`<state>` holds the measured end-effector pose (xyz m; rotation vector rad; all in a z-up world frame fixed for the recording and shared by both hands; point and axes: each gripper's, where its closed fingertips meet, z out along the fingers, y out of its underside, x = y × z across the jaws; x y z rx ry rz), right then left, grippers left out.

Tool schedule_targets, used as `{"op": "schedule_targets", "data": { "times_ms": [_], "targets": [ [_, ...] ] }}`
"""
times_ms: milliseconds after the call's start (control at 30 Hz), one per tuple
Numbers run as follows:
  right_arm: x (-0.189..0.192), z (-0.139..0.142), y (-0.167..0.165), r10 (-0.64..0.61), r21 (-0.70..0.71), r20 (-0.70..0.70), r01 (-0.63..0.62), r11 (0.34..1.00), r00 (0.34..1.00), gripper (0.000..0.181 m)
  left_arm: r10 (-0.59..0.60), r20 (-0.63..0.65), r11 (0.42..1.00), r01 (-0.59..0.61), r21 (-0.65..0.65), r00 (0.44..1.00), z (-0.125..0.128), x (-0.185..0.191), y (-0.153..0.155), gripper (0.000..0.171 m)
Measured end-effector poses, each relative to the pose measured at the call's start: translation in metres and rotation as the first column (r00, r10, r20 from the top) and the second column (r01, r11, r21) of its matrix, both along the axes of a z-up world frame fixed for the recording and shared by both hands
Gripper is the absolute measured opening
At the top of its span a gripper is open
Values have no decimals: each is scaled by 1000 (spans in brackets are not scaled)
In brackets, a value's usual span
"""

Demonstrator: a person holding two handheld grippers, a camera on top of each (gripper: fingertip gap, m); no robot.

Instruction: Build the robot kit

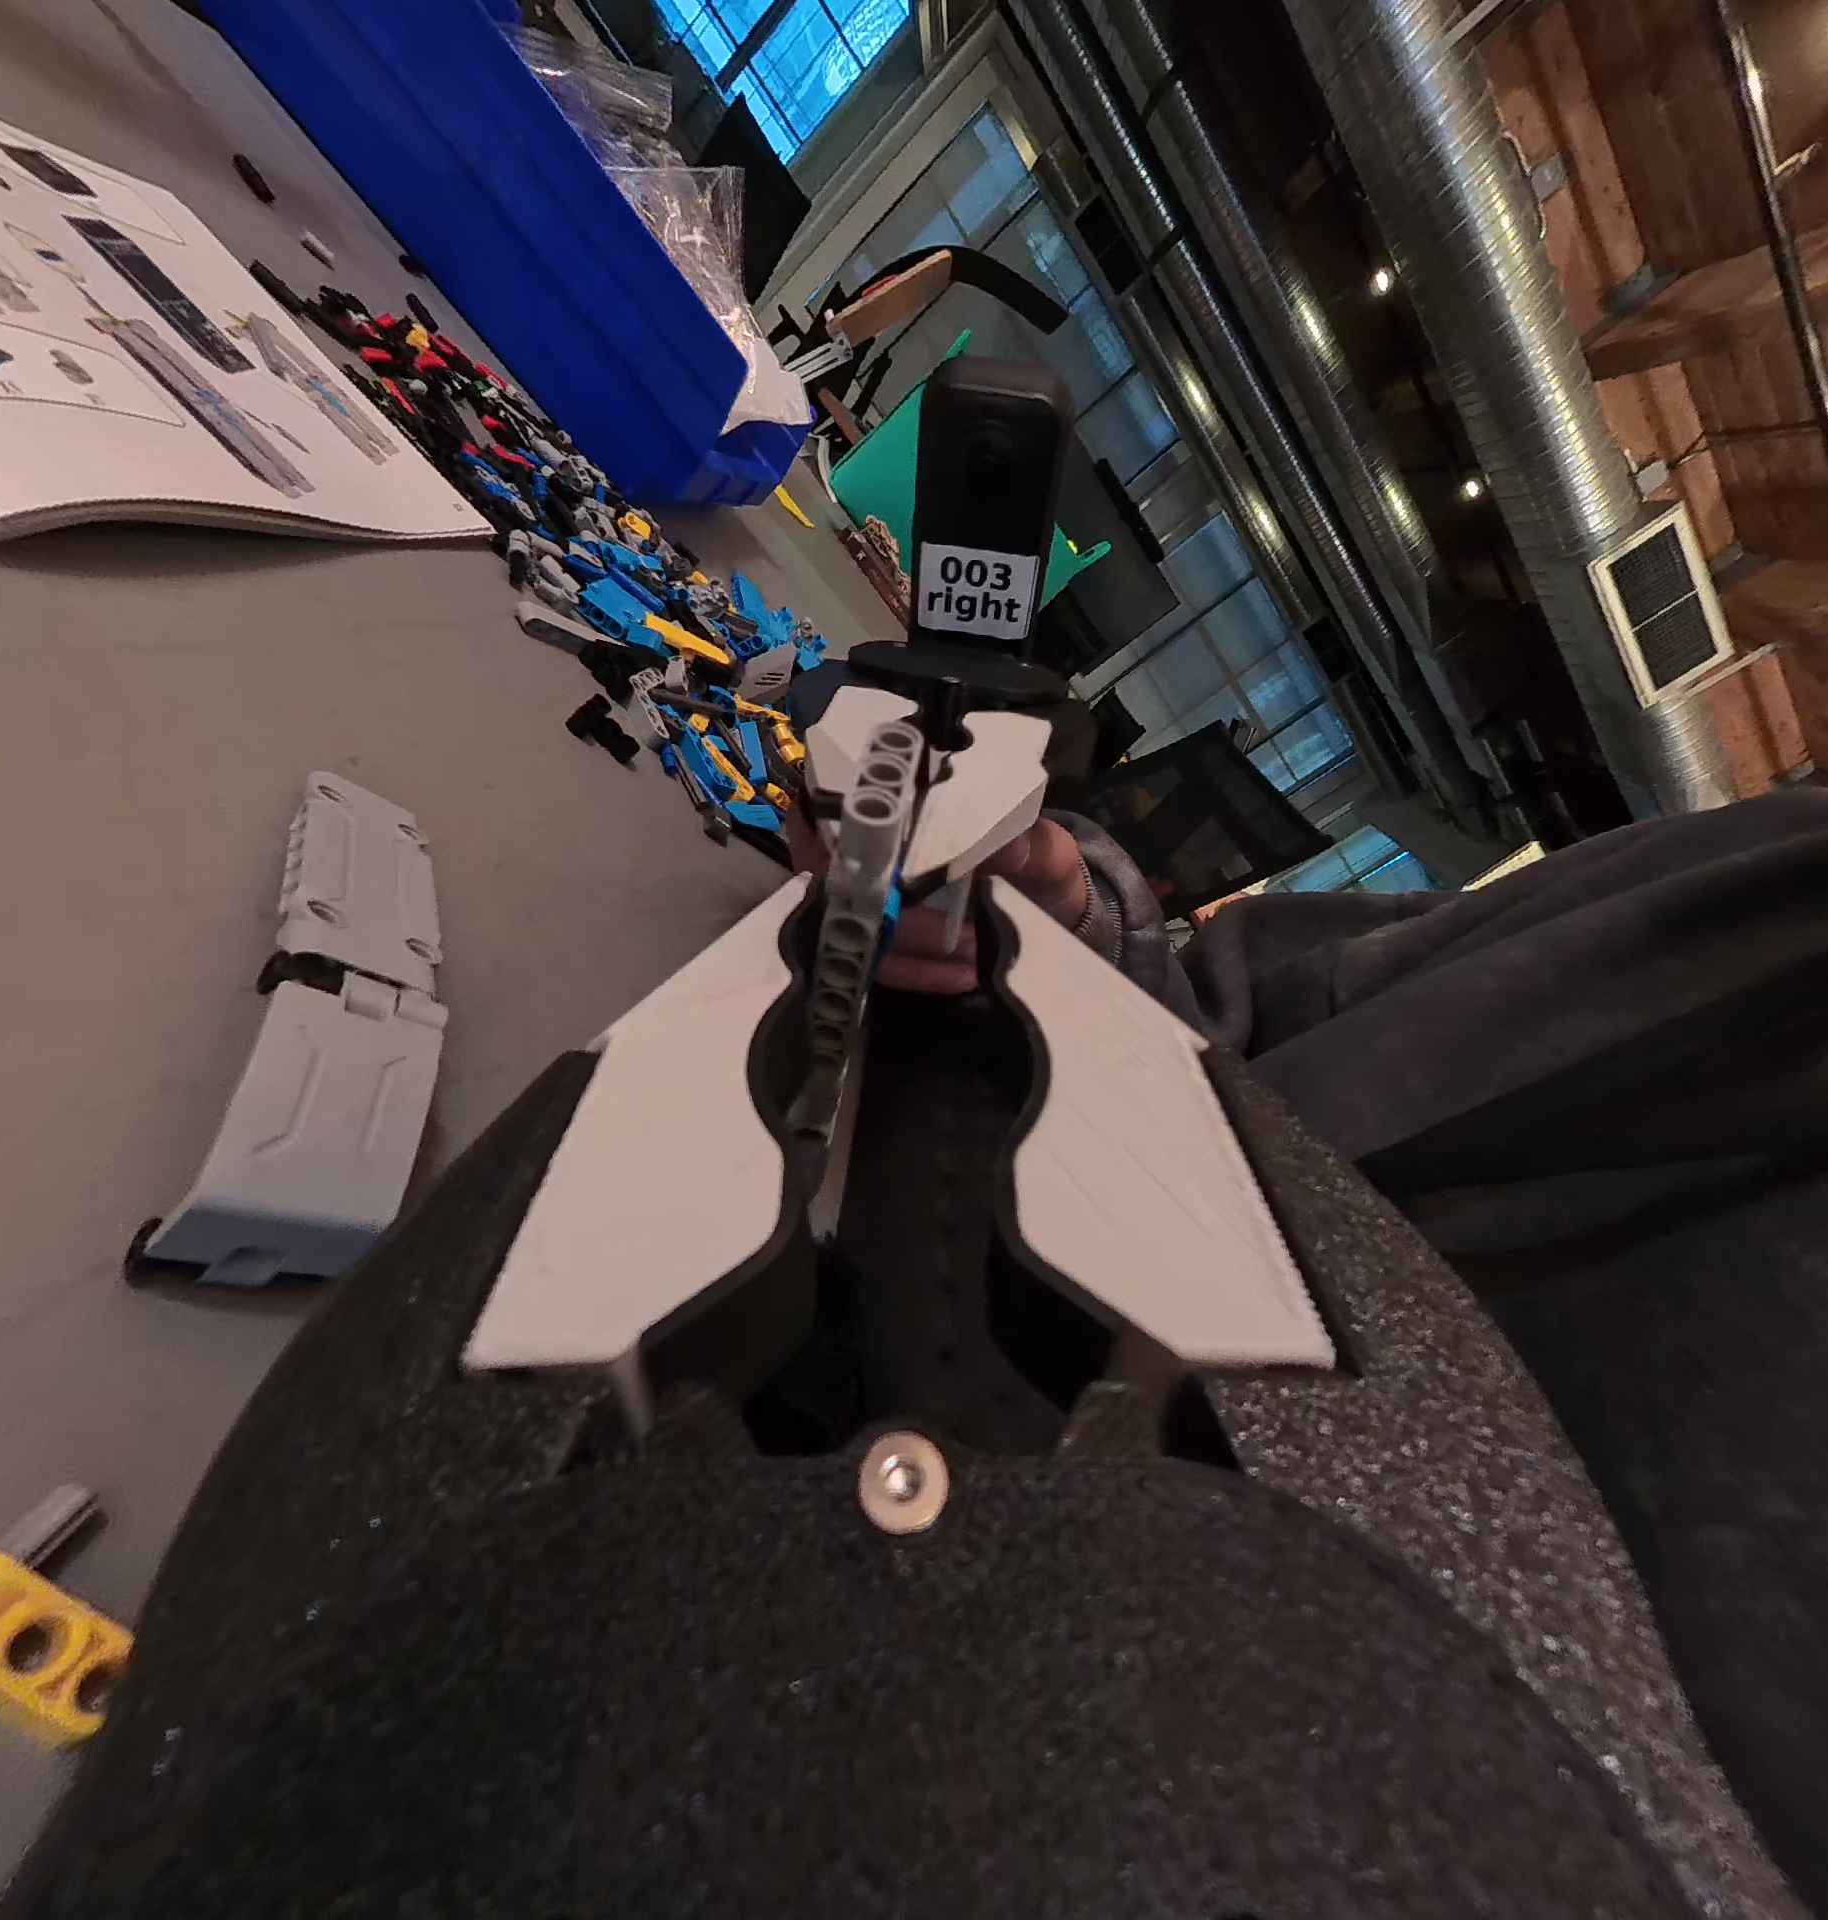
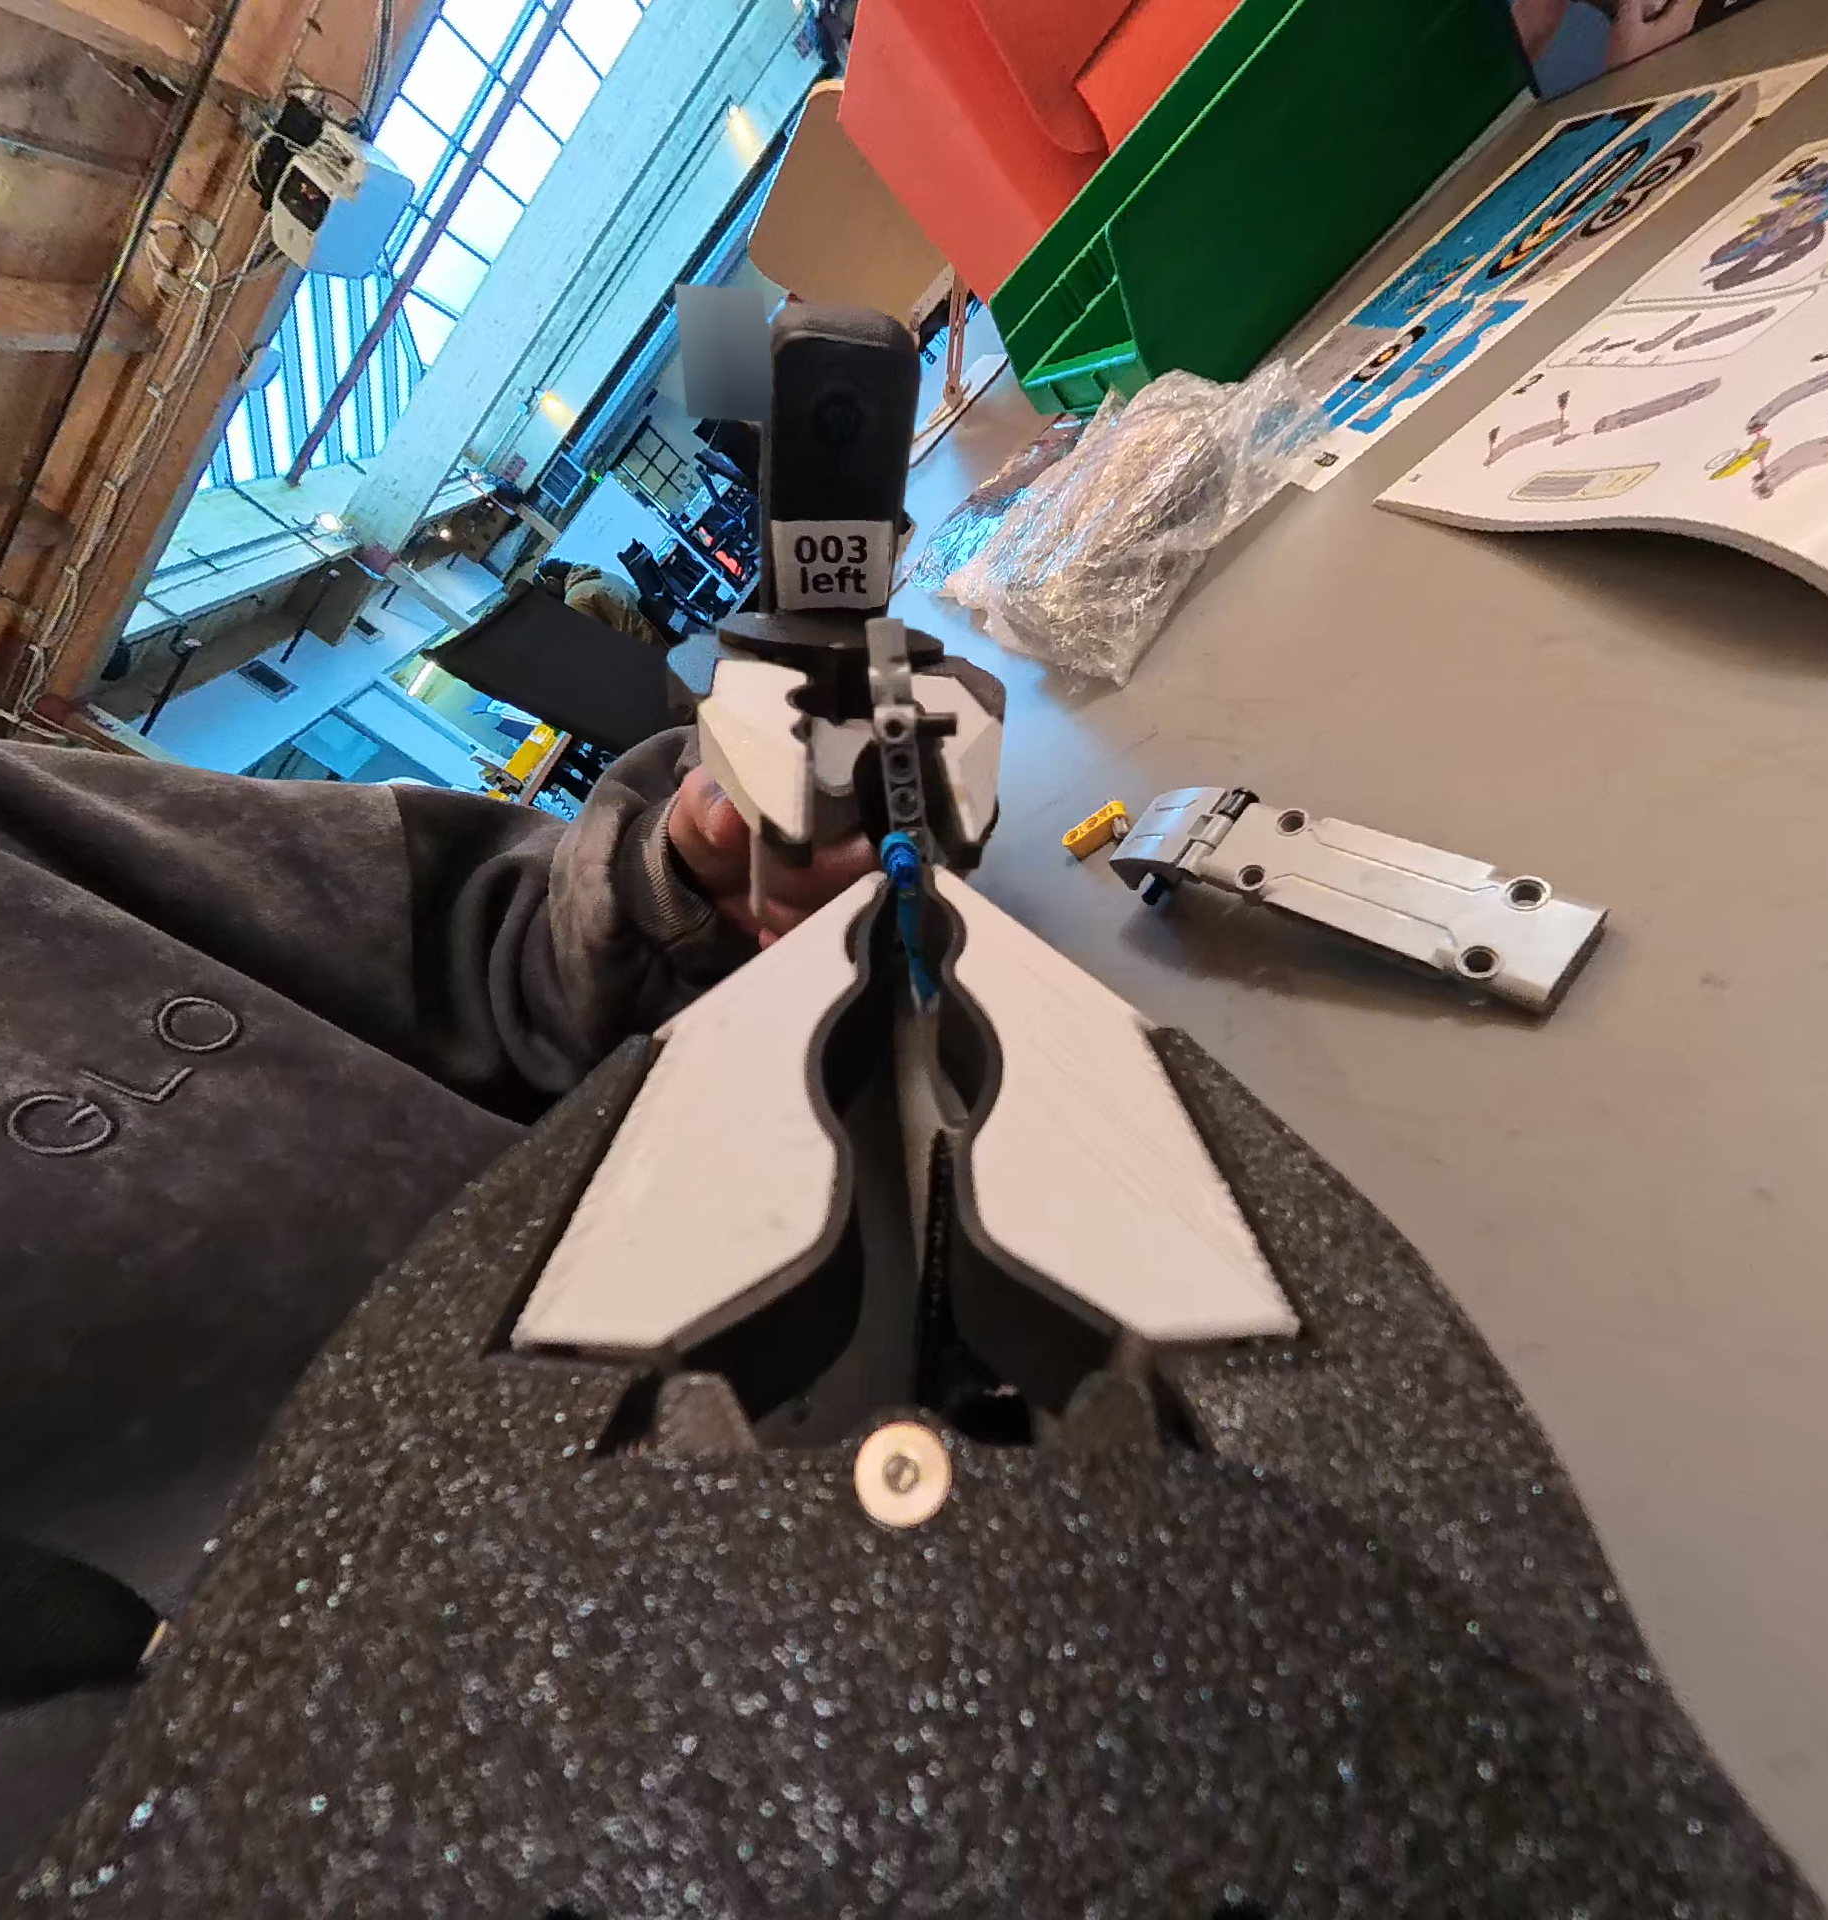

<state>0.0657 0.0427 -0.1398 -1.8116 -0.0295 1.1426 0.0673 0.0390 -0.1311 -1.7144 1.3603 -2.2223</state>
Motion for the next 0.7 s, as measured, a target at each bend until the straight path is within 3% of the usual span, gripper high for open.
{"op": "schedule_targets", "data": {
  "times_ms": [333,700],
  "targets": [
    [-3,2,-2,20,6,-26,-20,1000,999,3,17,-1,992,-17,125,1000,-4,-7,-1,9],
    [-6,19,-7,78,55,-142,-70,996,987,0,-11,66,973,-4,232,998,3,-11,-14,7]
  ]
}}
